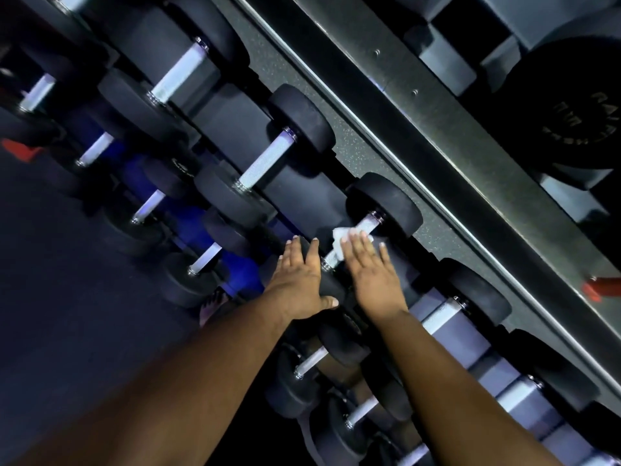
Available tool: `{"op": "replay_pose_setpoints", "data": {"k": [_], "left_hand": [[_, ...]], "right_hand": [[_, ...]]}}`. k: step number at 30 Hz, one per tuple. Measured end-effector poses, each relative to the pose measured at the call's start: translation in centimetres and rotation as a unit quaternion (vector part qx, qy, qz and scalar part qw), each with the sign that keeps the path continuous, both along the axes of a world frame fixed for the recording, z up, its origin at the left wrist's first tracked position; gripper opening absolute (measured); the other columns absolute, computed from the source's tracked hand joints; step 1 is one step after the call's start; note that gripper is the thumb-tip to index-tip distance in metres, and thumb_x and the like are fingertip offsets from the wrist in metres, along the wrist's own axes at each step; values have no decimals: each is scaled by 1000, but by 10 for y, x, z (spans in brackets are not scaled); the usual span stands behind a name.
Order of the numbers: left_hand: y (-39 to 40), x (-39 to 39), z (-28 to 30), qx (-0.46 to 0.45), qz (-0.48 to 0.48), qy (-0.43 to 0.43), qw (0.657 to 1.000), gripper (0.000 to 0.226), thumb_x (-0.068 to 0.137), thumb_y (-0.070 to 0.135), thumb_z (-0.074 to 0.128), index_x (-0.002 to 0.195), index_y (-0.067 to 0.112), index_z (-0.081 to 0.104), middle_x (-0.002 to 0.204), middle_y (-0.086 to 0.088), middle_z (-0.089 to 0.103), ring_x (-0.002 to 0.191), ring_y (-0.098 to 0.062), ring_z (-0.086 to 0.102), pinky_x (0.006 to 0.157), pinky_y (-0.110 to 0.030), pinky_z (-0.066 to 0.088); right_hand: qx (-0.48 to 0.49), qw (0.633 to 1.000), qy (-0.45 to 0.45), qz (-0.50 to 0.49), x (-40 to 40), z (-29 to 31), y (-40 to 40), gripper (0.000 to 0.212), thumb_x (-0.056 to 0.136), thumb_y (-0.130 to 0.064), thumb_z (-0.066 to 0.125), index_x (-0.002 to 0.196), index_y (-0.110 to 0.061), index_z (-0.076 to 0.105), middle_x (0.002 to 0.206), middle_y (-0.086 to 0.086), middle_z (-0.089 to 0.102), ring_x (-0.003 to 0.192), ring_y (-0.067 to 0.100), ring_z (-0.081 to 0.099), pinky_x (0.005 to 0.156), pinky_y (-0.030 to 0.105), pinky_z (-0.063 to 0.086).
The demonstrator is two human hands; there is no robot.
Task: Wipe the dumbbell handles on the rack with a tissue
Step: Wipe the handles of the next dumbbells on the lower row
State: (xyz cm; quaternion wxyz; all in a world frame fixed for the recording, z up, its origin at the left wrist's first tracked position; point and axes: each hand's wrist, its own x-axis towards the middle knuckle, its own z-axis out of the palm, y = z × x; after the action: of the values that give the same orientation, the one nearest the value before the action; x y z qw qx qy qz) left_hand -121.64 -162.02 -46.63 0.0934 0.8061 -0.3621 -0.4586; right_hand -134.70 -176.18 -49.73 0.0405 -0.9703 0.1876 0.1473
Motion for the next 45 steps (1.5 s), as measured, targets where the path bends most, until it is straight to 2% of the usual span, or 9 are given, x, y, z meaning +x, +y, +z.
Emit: {"op": "replay_pose_setpoints", "data": {"k": [7,10,16,19,22,28,35,40,45], "left_hand": [[-1,1,0,-4,2,0,1000,130,80,60,74,158,14,-19,162,-24,-26,153,-35,-19,126,-44,-1],[0,1,-1,-2,-2,-3,1000,127,82,54,74,158,13,-19,162,-26,-24,153,-36,-18,126,-44,-1],[-1,0,0,8,1,-2,1000,132,79,64,74,157,16,-20,163,-20,-26,153,-33,-21,127,-45,0],[-1,1,1,3,5,0,1000,132,79,61,76,158,16,-19,163,-21,-26,153,-33,-20,127,-45,0],[1,1,2,-7,15,4,1000,130,78,56,78,159,16,-15,164,-21,-23,153,-33,-19,126,-43,-2],[-1,1,1,8,1,3,1000,132,79,63,74,157,18,-22,163,-19,-28,152,-32,-23,127,-46,0],[1,0,1,-1,9,-2,1000,131,79,62,75,158,16,-19,163,-21,-25,153,-33,-19,126,-42,-3],[1,1,2,6,-2,2,1000,131,80,62,73,157,16,-21,162,-21,-27,153,-34,-21,127,-44,-2],[2,2,4,-4,1,10,1000,130,80,61,75,158,17,-18,163,-20,-25,153,-33,-20,127,-45,-1]], "right_hand": [[300,862,-210,-349,29,7,44,56,105,-14,43,158,-10,22,166,4,12,147,2,13,108,1,17],[376,776,-224,-453,27,10,63,47,102,-19,50,148,-14,42,120,-1,66,102,-1,62,89,20,43],[456,612,-287,-579,71,13,9,59,81,-47,57,129,-14,49,107,7,58,95,18,56,96,43,46],[436,672,-199,-566,67,23,32,64,97,-32,56,151,-9,29,115,5,60,100,17,60,93,30,49],[442,703,-136,-541,52,29,60,45,97,-27,58,132,-3,46,98,5,67,83,15,64,65,20,49],[489,457,-368,-646,88,32,5,30,91,-19,69,115,-7,53,93,6,62,84,17,60,81,32,49],[558,551,-197,-588,64,42,49,20,90,-13,70,103,-1,60,81,12,71,71,23,71,66,35,57],[489,414,-333,-692,92,37,-10,17,89,-12,70,101,-5,61,64,2,50,46,11,51,44,17,43],[566,354,-328,-668,91,18,-28,12,89,-4,63,78,-8,64,65,5,55,57,19,53,68,34,50]]}}
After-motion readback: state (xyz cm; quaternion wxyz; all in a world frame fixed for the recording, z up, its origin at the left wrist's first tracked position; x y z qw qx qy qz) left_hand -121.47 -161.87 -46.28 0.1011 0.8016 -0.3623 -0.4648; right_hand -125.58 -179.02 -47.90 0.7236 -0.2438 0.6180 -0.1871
